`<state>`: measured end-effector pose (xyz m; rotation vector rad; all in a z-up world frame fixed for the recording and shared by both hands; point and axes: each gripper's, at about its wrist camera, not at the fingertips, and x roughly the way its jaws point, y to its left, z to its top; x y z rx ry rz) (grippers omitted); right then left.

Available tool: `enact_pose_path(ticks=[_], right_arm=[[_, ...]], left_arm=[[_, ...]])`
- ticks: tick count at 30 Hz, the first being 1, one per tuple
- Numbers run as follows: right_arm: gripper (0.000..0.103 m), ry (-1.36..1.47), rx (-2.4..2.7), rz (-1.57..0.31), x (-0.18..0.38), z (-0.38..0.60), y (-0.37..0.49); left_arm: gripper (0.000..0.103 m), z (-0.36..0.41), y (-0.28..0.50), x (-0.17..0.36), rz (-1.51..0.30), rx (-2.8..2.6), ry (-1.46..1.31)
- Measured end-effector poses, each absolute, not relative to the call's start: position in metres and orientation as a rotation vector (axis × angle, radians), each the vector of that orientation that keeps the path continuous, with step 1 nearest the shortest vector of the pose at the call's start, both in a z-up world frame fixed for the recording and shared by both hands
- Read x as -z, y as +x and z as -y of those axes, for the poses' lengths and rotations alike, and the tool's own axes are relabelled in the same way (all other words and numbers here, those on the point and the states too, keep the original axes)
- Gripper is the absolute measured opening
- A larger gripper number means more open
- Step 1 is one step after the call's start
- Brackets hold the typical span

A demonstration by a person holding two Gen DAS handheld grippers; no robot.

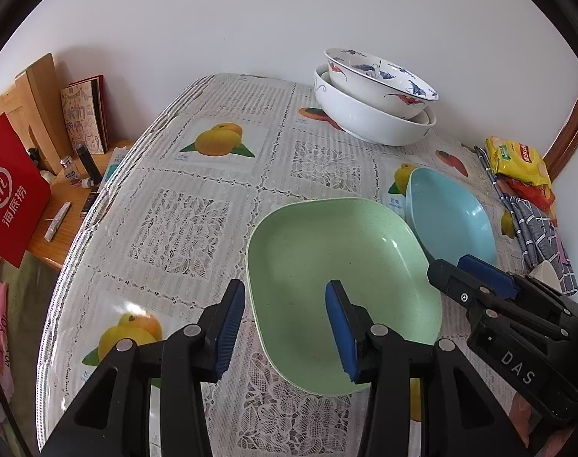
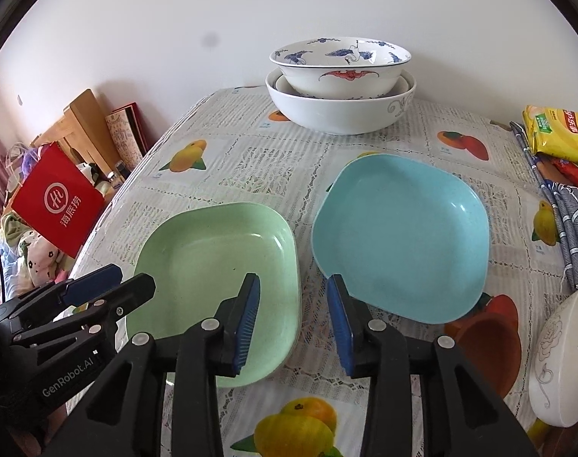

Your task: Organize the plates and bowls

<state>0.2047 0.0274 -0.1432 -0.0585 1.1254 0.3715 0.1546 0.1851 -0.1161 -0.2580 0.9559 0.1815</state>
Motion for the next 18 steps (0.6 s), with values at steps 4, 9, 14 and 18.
enact_pose_path(ticks=[4, 9, 14, 18], right_arm=[[0.050, -0.062, -0.344, -1.115, 0.133, -0.015, 0.196], [0.056, -0.079, -0.281, -1.091, 0.119, 0.008, 0.184], [0.061, -0.095, -0.208, -1.035, 0.101, 0.034, 0.172], [0.061, -0.083, -0.136, -1.017, 0.088, 0.060, 0.171]], left_arm=[[0.045, -0.178, 0.149, 0.107, -0.936, -0.173, -0.257], [0.046, -0.162, 0.147, 0.095, -0.918, -0.133, -0.267], [0.049, -0.140, 0.150, 0.085, -0.896, -0.099, -0.237], [0.049, -0.124, 0.153, 0.079, -0.880, -0.086, -0.220]])
